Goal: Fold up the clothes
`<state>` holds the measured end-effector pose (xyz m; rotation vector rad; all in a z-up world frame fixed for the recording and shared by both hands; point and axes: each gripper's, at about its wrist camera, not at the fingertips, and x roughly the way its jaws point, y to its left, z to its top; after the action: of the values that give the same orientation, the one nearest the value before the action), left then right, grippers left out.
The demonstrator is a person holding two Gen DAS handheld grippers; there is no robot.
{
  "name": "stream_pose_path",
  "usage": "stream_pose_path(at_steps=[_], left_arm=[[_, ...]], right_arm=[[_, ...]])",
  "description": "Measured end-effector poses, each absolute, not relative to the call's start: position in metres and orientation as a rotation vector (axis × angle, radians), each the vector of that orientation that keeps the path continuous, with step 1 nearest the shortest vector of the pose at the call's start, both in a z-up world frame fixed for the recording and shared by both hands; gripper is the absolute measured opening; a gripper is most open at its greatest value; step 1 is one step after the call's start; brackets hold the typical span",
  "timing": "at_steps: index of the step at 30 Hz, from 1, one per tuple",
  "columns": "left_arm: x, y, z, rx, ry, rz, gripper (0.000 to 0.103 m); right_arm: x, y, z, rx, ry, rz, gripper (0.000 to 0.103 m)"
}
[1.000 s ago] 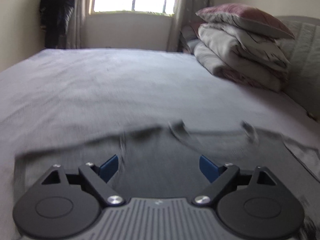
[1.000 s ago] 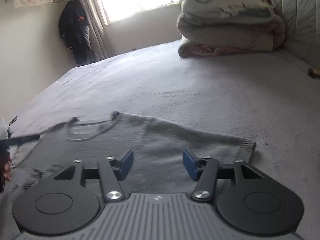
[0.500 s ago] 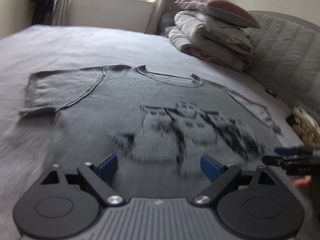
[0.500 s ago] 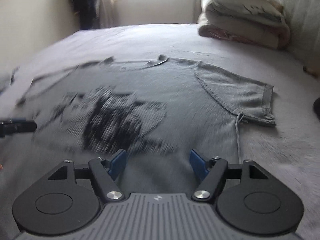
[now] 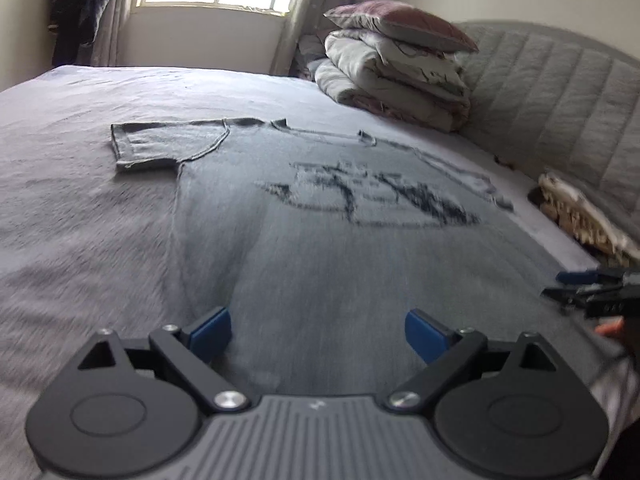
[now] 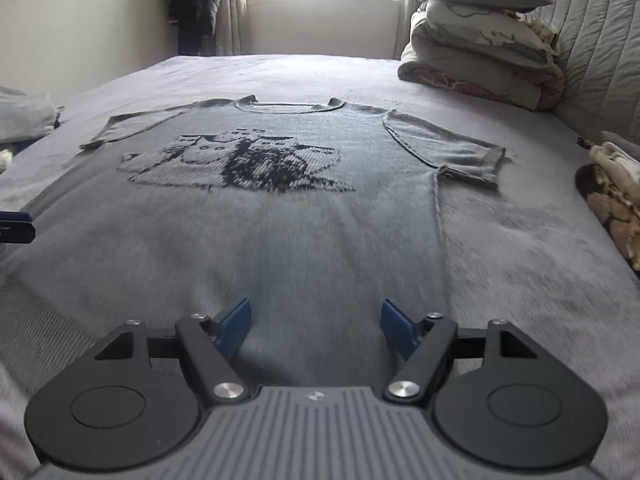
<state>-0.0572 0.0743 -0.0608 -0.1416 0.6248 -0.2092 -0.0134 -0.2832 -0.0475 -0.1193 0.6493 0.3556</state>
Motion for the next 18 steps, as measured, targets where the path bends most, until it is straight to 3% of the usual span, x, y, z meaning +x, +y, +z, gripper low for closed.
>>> stream_pose_path(at_steps=[7,11,18], left_arm=[[-0.089,0.051,-0.061,0.126,0.665,-0.272,0.098],[-0.087,0.065,-0.049,0.079,0.717,-0.302,0.098],[-0.068,0.089,-0.035,-0.094,0.656,-0.172,0.098]], right_arm=[[-0.050,-0.302,-0.044,-0.181,0.656,0.430,0.075],[-0.051,-0.310,-0.039,-0.208,0.698,0.461,0.075],[-0.023,-0.323,-0.030,-0.109,0.767,0.369,0.075]])
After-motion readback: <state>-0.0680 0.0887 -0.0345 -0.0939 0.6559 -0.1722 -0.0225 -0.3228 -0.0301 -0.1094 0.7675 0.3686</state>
